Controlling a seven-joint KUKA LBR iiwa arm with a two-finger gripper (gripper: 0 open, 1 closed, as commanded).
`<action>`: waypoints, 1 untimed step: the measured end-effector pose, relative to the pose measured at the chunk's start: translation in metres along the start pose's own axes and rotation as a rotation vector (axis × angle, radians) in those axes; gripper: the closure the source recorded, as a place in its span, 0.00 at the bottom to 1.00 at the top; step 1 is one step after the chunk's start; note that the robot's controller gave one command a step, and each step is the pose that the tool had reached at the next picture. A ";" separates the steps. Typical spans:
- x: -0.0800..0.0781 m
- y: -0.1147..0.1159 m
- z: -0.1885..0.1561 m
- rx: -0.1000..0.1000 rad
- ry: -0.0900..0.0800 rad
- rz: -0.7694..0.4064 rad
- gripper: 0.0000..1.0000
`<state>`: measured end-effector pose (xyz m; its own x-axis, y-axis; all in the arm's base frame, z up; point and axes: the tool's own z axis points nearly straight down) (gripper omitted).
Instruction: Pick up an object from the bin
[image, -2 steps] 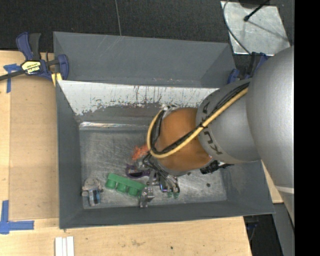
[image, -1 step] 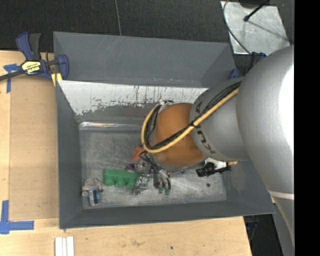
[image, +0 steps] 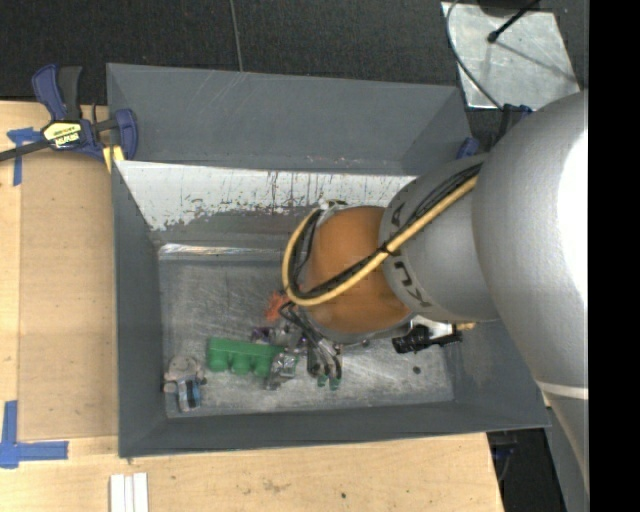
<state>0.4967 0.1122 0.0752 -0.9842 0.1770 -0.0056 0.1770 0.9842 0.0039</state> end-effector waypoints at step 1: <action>0.000 0.000 -0.001 0.000 0.000 0.000 1.00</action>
Offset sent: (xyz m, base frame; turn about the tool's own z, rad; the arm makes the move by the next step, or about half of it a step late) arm -0.0001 0.0000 0.0313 0.0000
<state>0.4970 0.1123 0.0760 -0.9841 0.1772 -0.0058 0.1772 0.9842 0.0041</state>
